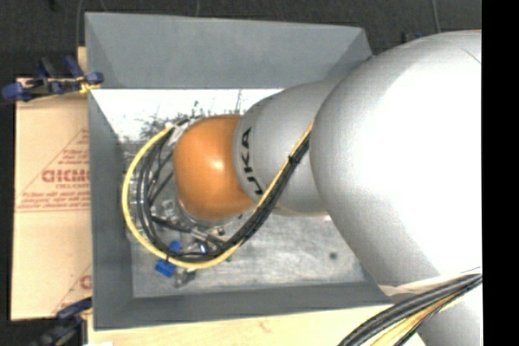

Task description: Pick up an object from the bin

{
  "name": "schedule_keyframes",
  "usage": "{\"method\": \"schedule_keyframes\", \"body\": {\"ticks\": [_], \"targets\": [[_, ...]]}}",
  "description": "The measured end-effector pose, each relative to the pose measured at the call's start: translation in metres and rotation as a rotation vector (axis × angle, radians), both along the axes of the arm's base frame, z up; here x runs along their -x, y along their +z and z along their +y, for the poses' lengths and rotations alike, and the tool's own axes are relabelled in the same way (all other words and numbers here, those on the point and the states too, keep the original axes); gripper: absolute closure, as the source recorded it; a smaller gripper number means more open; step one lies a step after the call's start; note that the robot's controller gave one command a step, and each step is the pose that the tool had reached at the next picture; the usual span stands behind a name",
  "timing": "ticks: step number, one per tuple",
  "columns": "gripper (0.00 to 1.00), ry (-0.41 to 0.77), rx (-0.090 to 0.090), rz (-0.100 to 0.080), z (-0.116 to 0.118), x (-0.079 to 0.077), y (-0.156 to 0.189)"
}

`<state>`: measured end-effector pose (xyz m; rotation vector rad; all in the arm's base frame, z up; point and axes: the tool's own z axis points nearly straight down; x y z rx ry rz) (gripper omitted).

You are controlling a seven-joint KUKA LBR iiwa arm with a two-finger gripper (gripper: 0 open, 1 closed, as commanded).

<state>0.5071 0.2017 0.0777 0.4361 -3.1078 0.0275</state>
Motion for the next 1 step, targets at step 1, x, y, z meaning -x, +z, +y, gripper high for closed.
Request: {"method": "schedule_keyframes", "body": {"ticks": [1], "targets": [[0.0,0.183,0.001,-0.019,-0.0076,0.007,-0.0003]]}}
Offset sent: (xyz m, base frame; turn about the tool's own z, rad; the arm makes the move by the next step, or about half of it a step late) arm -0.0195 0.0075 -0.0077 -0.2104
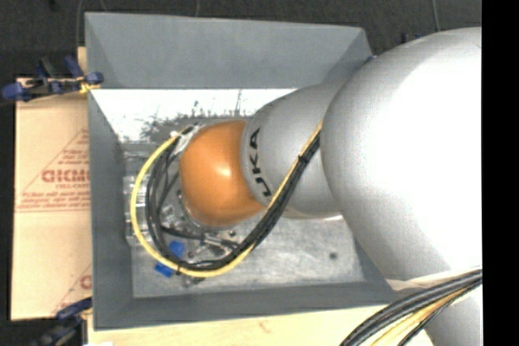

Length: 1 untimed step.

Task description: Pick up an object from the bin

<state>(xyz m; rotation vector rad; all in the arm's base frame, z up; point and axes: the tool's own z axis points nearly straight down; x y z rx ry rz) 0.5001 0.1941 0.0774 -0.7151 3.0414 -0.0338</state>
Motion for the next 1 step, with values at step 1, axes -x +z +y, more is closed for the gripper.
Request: {"method": "schedule_keyframes", "body": {"ticks": [1], "targets": [[1.0,0.016,-0.003,0.018,0.0068,0.0052,0.0014]]}}
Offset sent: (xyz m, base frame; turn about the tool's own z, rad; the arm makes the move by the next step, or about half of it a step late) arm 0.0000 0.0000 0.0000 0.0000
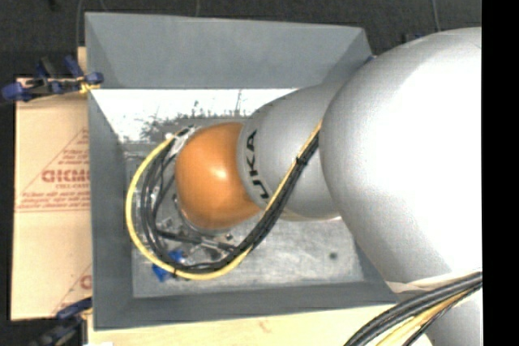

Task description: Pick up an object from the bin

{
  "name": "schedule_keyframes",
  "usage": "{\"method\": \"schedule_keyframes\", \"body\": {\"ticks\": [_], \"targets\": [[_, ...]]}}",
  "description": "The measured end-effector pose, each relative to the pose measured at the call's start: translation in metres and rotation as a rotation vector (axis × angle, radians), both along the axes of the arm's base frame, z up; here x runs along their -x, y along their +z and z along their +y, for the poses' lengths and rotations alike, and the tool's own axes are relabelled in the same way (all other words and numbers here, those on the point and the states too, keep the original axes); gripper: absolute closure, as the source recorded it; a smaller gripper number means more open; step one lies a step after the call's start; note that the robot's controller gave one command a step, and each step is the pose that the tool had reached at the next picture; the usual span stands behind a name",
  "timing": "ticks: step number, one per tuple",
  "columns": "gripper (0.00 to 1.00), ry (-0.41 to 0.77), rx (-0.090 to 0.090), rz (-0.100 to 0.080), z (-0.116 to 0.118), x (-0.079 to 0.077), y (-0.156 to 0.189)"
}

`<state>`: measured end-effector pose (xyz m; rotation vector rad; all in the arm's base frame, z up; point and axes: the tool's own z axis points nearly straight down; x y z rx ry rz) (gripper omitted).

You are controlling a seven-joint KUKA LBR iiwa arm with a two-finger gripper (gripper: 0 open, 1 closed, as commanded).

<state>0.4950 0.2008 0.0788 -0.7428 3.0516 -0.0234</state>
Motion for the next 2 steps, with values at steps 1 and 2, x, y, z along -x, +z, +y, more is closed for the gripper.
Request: {"method": "schedule_keyframes", "body": {"ticks": [1,2], "targets": [[1.0,-0.019,-0.017,-0.007,0.019,-0.004,0.105],[1.0,0.291,-0.014,0.0,0.014,0.007,0.135]]}}
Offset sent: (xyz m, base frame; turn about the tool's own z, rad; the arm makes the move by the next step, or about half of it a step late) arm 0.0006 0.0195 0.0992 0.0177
